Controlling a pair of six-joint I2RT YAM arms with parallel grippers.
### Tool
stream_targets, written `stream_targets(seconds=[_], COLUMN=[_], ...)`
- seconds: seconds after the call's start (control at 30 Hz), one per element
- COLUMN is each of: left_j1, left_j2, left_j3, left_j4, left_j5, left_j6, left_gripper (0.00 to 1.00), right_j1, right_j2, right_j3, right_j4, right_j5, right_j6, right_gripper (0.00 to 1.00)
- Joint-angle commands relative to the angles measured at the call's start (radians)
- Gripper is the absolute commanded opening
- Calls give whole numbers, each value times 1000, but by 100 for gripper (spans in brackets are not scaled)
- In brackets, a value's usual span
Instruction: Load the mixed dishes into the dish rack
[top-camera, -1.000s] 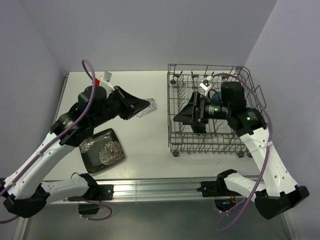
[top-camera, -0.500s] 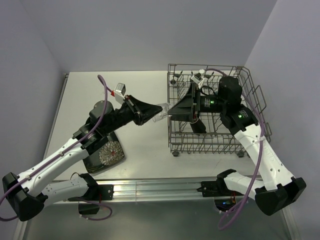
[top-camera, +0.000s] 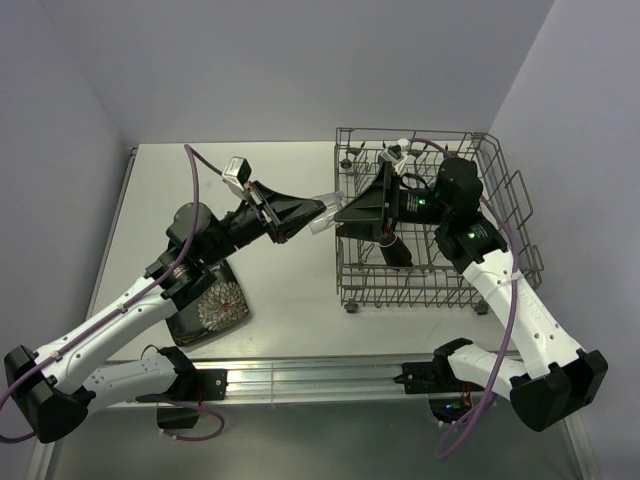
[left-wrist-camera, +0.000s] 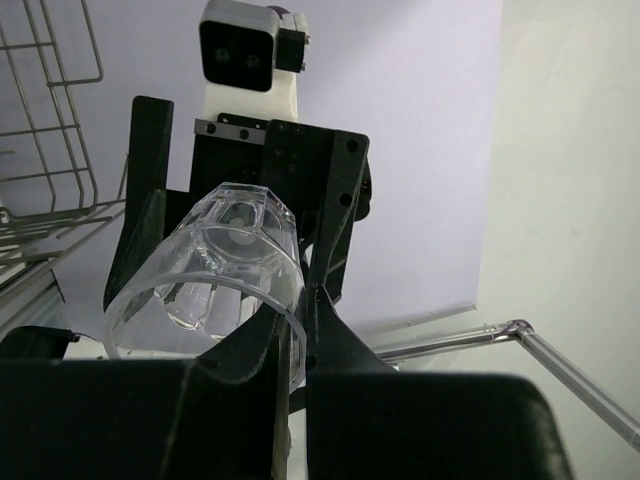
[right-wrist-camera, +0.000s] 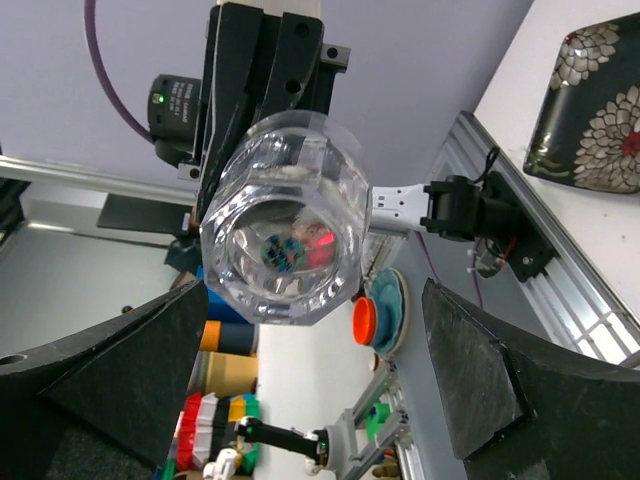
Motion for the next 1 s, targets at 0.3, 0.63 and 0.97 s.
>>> stream_targets(seconds=[0.3, 0.63, 0.97], left_j1=[-4, -18, -33], left_j2=[-58, -59, -29], left_j3=[-45, -53, -54], left_j4=[106, 115, 163], left_j5=[23, 20, 28], left_j6=[-36, -33, -42], left_gripper=[0, 0, 0], right_j1=[7, 7, 17], right_j2=[-2, 10, 9], right_j3=[-48, -49, -66], right_j4=[215, 221, 249], right_j5=[52, 69, 65], right_j6=[143, 162, 168], right_gripper=[90, 80, 11])
